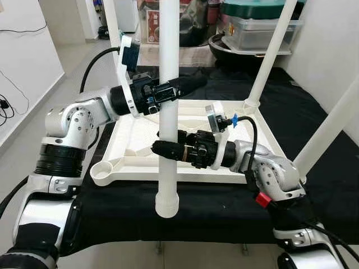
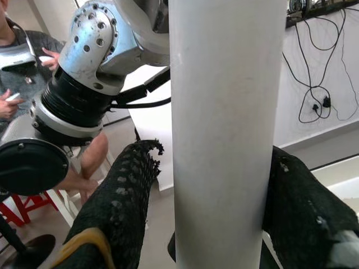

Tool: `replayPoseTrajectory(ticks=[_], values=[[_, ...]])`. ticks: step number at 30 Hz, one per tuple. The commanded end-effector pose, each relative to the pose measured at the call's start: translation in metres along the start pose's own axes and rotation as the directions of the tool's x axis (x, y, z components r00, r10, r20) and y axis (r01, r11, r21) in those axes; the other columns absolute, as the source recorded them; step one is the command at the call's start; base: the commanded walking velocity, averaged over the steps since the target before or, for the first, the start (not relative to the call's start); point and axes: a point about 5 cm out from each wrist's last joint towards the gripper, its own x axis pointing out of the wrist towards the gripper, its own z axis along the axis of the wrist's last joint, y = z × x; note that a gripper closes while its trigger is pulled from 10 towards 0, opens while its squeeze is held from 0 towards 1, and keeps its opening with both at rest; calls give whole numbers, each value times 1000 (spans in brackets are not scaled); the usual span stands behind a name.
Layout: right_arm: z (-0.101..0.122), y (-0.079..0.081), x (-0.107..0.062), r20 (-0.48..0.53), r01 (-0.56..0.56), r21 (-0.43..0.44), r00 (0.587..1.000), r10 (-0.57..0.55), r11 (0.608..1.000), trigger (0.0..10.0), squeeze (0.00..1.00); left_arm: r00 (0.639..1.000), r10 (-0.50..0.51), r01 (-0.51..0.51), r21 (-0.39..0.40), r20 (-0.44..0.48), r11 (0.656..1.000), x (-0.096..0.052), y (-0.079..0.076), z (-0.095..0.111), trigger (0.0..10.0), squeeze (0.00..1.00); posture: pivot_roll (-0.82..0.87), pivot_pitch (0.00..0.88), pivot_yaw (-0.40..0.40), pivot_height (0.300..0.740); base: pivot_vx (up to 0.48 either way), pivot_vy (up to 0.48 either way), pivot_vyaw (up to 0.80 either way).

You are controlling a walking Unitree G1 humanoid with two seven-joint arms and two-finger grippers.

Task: Building children table

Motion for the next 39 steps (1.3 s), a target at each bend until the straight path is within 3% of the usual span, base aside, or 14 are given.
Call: replayPoseTrajectory(ticks=[1,8,13,17,22,25,39], values=[[-8,16,25,-40,-127,-1,991,127,992,10000,0,999,-11,9,48,30,999,8,-1,8,0,0,36,38,-19,740,0,0,0],[-7,15,29,-41,-128,9,991,128,992,10000,0,999,-18,16,48,33,999,10,-1,9,0,0,35,40,-19,740,0,0,0],[-6,20,34,-31,-177,17,984,178,984,10000,0,999,-21,19,47,35,999,12,-2,8,0,0,35,38,-17,740,0,0,0],[-9,22,28,-39,-227,50,973,229,973,10000,0,999,-30,28,47,34,999,13,-4,7,0,0,39,34,-21,740,0,0,0],[-10,13,22,-62,-175,50,982,178,983,10000,0,999,-31,29,50,31,998,12,-6,6,0,0,37,31,-21,740,0,0,0],[2,-1,11,-13,-114,70,993,116,991,10000,0,999,-30,28,55,29,998,11,-6,7,0,0,36,26,-23,740,0,0,0],[-2,6,18,-11,-157,69,987,158,985,10000,0,999,-18,16,77,31,997,10,-6,9,0,0,37,17,-24,740,0,0,0]])
